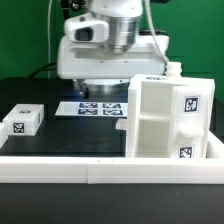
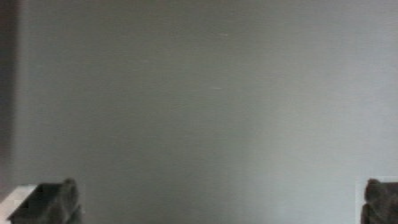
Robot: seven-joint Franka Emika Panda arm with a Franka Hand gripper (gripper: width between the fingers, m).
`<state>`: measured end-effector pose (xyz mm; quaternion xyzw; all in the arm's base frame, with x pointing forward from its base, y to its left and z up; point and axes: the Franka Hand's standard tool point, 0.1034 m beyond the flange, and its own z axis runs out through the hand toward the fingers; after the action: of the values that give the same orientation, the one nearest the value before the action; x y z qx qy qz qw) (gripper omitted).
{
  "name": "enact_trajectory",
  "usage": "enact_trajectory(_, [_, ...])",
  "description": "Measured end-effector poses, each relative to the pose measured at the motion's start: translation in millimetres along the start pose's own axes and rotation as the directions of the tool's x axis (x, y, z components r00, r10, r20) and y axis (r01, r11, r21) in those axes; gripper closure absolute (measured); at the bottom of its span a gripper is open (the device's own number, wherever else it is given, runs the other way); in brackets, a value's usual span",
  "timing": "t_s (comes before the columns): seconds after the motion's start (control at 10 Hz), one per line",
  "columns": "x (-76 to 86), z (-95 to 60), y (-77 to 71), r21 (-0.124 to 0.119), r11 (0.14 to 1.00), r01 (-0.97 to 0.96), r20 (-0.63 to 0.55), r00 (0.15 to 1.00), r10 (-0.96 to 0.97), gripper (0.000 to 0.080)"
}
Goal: Assemble cabinet
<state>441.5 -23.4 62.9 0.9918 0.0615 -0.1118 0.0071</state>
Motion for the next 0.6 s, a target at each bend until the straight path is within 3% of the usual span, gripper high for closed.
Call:
enact_trajectory(0.3, [-3.6, 0.6, 19.6, -0.001, 1.0, 0.004, 0.001, 1.0, -0.004, 0.0002])
enact_trajectory(0.4, [-6.5, 2.1, 33.4, 0.002, 1.0, 0.022, 0.001, 1.0, -0.022, 0.0002])
enact_trajectory(0.6, [-18.0, 12.4, 76.7, 0.006, 1.0, 0.002, 0.002, 1.0, -0.002, 0.0002])
